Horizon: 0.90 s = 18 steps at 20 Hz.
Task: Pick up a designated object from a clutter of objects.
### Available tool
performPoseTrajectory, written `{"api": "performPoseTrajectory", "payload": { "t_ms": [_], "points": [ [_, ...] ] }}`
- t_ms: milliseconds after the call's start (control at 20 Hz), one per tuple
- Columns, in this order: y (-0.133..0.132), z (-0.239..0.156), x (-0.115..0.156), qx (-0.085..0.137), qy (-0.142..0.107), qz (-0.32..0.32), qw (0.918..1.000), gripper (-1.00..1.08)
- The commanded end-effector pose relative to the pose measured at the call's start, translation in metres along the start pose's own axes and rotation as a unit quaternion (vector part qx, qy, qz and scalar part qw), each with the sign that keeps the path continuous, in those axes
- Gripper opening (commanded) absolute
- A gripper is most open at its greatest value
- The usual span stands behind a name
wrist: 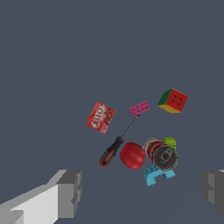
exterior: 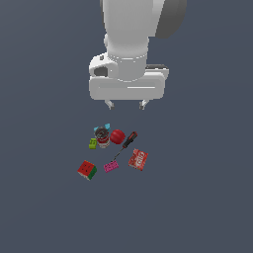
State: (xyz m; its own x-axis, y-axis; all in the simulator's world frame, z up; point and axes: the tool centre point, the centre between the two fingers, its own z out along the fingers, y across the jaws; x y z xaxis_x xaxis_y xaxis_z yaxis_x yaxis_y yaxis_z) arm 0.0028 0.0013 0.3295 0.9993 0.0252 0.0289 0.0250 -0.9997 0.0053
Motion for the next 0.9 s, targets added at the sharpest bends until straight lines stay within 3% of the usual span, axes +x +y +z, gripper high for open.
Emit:
{"api": "performPoseTrajectory", "payload": {
  "t_ms": [0, 850],
  "points": [
    [0.0, 0.0, 0.0, 0.0, 0.0, 0.0, 1.0, 1.0],
    [-0.002, -0.006, 0.003, 0.004, 0.002, 0.022, 0.9997, 1.0]
  ]
}}
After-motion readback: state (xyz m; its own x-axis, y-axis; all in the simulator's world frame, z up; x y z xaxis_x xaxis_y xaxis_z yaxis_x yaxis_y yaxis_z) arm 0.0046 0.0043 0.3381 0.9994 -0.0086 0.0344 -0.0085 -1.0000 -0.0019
